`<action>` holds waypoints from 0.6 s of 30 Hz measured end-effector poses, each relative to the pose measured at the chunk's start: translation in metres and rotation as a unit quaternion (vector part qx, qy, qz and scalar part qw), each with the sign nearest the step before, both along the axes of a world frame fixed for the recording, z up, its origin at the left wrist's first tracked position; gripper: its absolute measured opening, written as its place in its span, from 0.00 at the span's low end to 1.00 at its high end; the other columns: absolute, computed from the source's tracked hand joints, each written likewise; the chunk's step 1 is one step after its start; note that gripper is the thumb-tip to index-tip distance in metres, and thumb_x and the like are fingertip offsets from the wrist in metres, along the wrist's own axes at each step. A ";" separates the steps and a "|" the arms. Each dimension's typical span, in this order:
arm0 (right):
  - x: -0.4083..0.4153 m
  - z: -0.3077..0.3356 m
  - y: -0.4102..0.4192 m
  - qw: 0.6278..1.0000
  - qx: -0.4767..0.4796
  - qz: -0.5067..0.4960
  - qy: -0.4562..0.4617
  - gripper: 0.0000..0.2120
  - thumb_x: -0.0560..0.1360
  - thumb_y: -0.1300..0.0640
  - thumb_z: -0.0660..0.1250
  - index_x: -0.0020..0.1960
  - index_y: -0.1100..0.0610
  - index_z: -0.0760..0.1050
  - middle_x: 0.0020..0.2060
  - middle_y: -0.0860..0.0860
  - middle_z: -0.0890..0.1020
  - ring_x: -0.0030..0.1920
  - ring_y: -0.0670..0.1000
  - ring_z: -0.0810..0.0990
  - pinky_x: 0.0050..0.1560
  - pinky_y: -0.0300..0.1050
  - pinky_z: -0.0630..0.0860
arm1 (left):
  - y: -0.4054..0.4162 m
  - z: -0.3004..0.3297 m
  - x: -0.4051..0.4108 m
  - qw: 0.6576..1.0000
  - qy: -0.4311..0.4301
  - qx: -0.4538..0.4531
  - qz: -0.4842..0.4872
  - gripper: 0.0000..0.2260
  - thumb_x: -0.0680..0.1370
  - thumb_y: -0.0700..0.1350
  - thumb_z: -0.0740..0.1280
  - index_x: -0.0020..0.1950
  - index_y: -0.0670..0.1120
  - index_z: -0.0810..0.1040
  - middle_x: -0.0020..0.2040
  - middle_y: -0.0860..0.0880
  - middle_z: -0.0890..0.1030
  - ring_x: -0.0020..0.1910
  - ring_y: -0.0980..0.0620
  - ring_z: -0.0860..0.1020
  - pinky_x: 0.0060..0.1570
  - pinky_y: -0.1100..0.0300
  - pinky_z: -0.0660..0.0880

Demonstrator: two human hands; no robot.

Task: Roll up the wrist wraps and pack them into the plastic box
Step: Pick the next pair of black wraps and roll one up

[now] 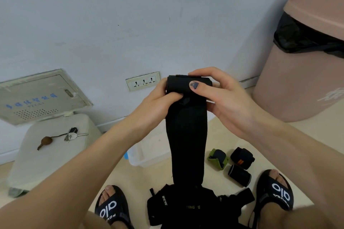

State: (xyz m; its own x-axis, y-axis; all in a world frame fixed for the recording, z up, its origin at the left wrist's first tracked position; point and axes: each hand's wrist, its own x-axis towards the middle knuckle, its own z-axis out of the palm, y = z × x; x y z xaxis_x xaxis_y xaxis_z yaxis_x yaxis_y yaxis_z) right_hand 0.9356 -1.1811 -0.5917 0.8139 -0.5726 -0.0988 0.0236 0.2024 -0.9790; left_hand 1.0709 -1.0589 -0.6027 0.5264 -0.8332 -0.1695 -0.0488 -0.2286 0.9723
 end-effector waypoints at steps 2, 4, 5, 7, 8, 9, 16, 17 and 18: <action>0.000 0.000 -0.001 1.000 -0.001 -0.003 0.001 0.09 0.80 0.62 0.69 0.60 0.55 0.81 0.53 0.58 0.85 0.48 0.52 0.85 0.48 0.41 0.81 | 0.000 0.001 0.001 1.000 0.023 -0.007 -0.008 0.21 0.73 0.51 0.65 0.67 0.56 0.75 0.60 0.51 0.84 0.61 0.51 0.83 0.67 0.42 0.76; -0.001 0.000 -0.002 1.000 -0.001 -0.008 -0.001 0.10 0.80 0.62 0.70 0.60 0.55 0.80 0.54 0.60 0.85 0.48 0.52 0.86 0.48 0.42 0.81 | 0.001 0.001 -0.001 0.999 0.030 -0.014 -0.020 0.21 0.74 0.53 0.67 0.67 0.55 0.75 0.60 0.52 0.84 0.61 0.52 0.83 0.66 0.45 0.77; -0.001 -0.001 -0.002 1.000 0.000 -0.009 -0.003 0.10 0.80 0.63 0.70 0.60 0.55 0.80 0.55 0.61 0.85 0.48 0.53 0.86 0.48 0.42 0.81 | 0.002 0.001 -0.001 0.999 0.024 -0.018 -0.024 0.20 0.76 0.54 0.69 0.68 0.54 0.74 0.59 0.53 0.85 0.60 0.53 0.83 0.65 0.48 0.77; -0.001 -0.001 0.000 1.000 0.003 -0.008 -0.006 0.10 0.80 0.63 0.70 0.60 0.55 0.80 0.56 0.62 0.85 0.49 0.54 0.86 0.49 0.43 0.81 | 0.004 0.002 -0.004 0.999 -0.007 -0.026 -0.020 0.17 0.80 0.52 0.71 0.67 0.52 0.74 0.56 0.55 0.85 0.58 0.57 0.83 0.60 0.55 0.79; -0.001 0.000 0.000 1.000 0.005 -0.007 -0.008 0.10 0.80 0.64 0.70 0.60 0.55 0.80 0.56 0.62 0.84 0.49 0.54 0.86 0.49 0.43 0.81 | 0.005 0.003 -0.006 0.999 -0.026 -0.031 -0.013 0.15 0.81 0.50 0.71 0.66 0.51 0.74 0.53 0.57 0.86 0.55 0.59 0.84 0.56 0.59 0.80; -0.001 0.000 0.001 1.000 0.007 -0.006 -0.011 0.10 0.80 0.64 0.70 0.60 0.56 0.80 0.56 0.63 0.84 0.49 0.54 0.86 0.49 0.43 0.81 | 0.005 0.004 -0.007 0.998 -0.043 -0.038 -0.006 0.15 0.80 0.49 0.71 0.65 0.51 0.74 0.51 0.58 0.86 0.52 0.62 0.84 0.50 0.64 0.80; -0.001 0.000 0.001 1.000 0.012 0.006 -0.018 0.11 0.79 0.65 0.70 0.60 0.56 0.80 0.53 0.61 0.84 0.50 0.53 0.85 0.50 0.42 0.81 | 0.006 0.006 -0.007 0.994 -0.096 -0.052 -0.005 0.14 0.80 0.48 0.72 0.64 0.52 0.75 0.47 0.62 0.84 0.48 0.64 0.83 0.44 0.69 0.78; -0.001 0.000 0.000 1.000 0.011 0.007 -0.019 0.11 0.79 0.66 0.70 0.59 0.56 0.80 0.53 0.60 0.84 0.50 0.53 0.85 0.51 0.43 0.81 | 0.006 0.005 -0.006 0.995 -0.090 -0.053 -0.011 0.14 0.80 0.49 0.71 0.65 0.54 0.74 0.50 0.60 0.84 0.51 0.63 0.83 0.47 0.66 0.79; 0.000 0.000 -0.002 1.000 0.009 0.006 -0.021 0.11 0.78 0.67 0.70 0.58 0.55 0.81 0.53 0.59 0.84 0.50 0.54 0.85 0.51 0.44 0.81 | 0.006 0.004 -0.005 0.996 -0.074 -0.054 -0.018 0.14 0.81 0.50 0.69 0.67 0.56 0.74 0.53 0.58 0.84 0.53 0.60 0.83 0.49 0.64 0.80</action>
State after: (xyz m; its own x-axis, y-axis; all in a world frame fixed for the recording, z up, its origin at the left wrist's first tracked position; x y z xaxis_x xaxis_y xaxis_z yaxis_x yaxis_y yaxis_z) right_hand 0.9352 -1.1830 -0.5916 0.8245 -0.5609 -0.0747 0.0614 0.2199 -0.9736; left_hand 1.0662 -1.0533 -0.5983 0.5089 -0.8608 0.0002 -0.1996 -0.1178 0.9728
